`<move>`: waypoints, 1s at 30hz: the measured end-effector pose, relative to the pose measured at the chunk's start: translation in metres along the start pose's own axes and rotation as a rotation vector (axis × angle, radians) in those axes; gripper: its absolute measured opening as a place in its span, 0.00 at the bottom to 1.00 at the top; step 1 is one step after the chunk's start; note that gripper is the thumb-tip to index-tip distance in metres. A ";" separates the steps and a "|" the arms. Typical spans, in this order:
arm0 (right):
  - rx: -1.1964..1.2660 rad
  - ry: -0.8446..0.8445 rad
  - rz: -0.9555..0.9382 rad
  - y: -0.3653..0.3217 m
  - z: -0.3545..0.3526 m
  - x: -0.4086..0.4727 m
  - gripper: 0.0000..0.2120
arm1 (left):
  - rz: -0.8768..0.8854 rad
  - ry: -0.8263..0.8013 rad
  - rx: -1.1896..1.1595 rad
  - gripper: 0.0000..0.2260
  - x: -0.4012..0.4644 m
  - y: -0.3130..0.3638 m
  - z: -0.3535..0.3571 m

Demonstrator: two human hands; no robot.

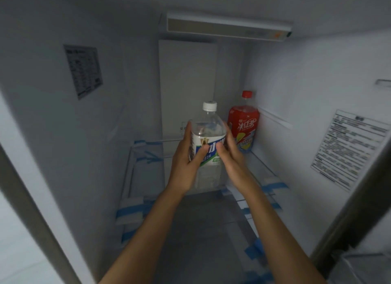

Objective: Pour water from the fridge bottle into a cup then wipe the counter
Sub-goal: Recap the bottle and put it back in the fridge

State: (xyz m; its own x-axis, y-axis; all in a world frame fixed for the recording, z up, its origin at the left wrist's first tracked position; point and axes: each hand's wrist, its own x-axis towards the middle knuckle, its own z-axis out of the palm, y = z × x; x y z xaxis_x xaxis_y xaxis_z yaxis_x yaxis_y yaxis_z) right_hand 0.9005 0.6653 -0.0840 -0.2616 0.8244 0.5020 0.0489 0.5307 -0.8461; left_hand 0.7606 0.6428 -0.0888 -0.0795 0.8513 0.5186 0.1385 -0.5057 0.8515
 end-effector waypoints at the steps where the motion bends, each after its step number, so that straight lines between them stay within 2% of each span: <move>1: -0.007 0.001 0.011 -0.001 -0.002 -0.002 0.24 | -0.012 -0.002 0.020 0.28 -0.001 0.003 -0.001; 3: -0.009 0.040 0.027 -0.003 -0.005 -0.008 0.21 | -0.040 0.021 0.089 0.27 -0.005 0.011 -0.003; 6: -0.115 0.197 0.054 -0.005 -0.005 -0.022 0.17 | -0.091 0.112 0.216 0.24 -0.015 0.013 -0.009; 8: -0.241 0.301 0.048 0.005 -0.001 -0.035 0.17 | -0.132 0.171 0.395 0.22 -0.024 0.004 -0.017; 11: -0.440 0.375 -0.037 0.023 0.009 -0.061 0.19 | -0.073 0.163 0.721 0.17 -0.050 -0.003 -0.031; 13: -0.551 0.371 -0.067 0.030 0.016 -0.081 0.21 | -0.037 0.117 0.898 0.17 -0.073 -0.002 -0.036; 17: -0.685 0.381 -0.109 0.018 0.029 -0.126 0.15 | 0.039 0.035 1.125 0.15 -0.129 0.012 -0.034; 21: -0.817 0.363 -0.113 -0.006 0.043 -0.181 0.16 | 0.093 -0.027 1.232 0.16 -0.185 0.019 -0.040; 24: -0.899 0.327 -0.069 -0.025 0.051 -0.234 0.18 | 0.120 -0.089 1.293 0.12 -0.234 0.023 -0.056; 28: -0.958 0.183 0.102 -0.056 0.065 -0.303 0.22 | 0.082 -0.192 1.281 0.16 -0.298 0.040 -0.080; 30: -0.988 0.107 0.167 -0.075 0.069 -0.336 0.22 | 0.085 -0.217 1.267 0.13 -0.328 0.053 -0.091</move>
State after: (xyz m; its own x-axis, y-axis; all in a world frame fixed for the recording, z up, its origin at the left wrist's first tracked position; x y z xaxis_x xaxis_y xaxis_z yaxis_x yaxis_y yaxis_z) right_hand 0.9181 0.3350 -0.2018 -0.0927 0.8906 0.4452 0.8671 0.2919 -0.4035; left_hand 0.7046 0.3237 -0.2066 0.1204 0.8889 0.4420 0.9804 -0.1764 0.0878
